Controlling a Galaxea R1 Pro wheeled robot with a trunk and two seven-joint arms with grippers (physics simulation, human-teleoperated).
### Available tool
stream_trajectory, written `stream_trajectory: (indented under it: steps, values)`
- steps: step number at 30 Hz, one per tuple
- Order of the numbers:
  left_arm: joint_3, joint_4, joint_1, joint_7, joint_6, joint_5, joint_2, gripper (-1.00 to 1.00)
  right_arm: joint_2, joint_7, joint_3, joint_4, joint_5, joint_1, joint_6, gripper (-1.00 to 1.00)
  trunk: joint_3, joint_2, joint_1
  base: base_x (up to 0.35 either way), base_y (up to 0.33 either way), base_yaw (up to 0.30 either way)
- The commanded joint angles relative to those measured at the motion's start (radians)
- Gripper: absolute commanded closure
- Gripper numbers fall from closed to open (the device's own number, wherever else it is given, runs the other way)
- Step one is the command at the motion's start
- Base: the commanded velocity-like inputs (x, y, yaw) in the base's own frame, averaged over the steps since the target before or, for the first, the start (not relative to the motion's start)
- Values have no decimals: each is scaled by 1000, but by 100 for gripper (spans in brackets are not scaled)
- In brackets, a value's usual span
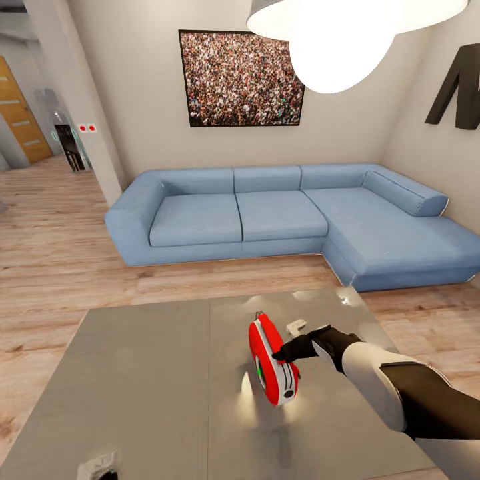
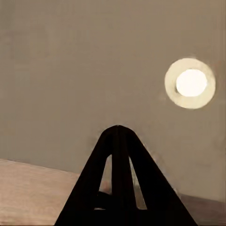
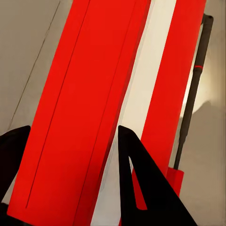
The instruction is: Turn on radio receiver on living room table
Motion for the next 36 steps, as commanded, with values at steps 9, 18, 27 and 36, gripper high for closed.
stream_trajectory:
  steps: [9,18,27,36]
  values:
    - [13,276,0,1,-121,7,40,100,-1,-4,-8,1,-6,0,1,100,0,0,0,0,0,0]
    - [5,349,0,-4,-151,9,59,100,-19,6,-8,7,-13,27,-116,100,0,0,0,0,0,0]
    - [5,352,0,-1,-153,10,63,100,-21,-1,-8,7,-23,45,-141,100,0,0,0,0,0,0]
    - [5,349,0,-3,-154,15,63,100,-21,-2,-8,7,-24,59,-145,100,0,0,0,0,0,0]
